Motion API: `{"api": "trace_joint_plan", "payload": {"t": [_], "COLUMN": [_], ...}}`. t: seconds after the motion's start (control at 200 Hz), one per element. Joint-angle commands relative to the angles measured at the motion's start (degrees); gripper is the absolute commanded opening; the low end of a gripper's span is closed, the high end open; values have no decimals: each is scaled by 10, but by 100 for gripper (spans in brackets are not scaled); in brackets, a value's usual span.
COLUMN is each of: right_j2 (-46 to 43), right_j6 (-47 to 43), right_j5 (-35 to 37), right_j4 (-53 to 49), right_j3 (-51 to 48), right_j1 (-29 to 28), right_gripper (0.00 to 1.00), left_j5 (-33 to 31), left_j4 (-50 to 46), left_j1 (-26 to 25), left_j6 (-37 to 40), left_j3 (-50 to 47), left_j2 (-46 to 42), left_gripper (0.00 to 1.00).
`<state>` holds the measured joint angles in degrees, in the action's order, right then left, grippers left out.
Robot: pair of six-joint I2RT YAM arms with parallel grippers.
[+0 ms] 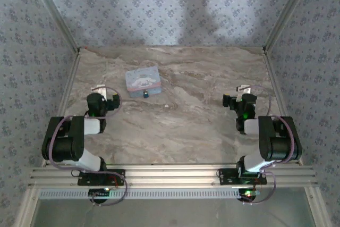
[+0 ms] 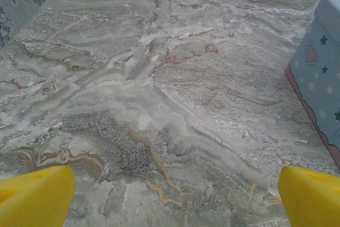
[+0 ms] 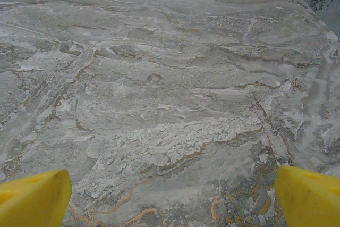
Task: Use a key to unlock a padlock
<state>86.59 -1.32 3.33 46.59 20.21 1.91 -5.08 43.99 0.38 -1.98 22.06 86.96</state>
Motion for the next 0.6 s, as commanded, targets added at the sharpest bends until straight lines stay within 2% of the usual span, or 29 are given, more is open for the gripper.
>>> {"api": "trace_joint_plan", "payload": {"t": [0.0, 0.595], "right_j2": [8, 8], "right_j6": [6, 8], "right_j5": [12, 7], "right_j4": [14, 12], "right_j3": [16, 18], "right_j1": [-4, -2], "right_gripper": [100, 100], "left_j5": [12, 15], "left_j4": [25, 24], "left_j1": [4, 6], "left_j6": [5, 4], "left_j3": [16, 17], "left_j2": [8, 8], "left_gripper": [98, 98]}}
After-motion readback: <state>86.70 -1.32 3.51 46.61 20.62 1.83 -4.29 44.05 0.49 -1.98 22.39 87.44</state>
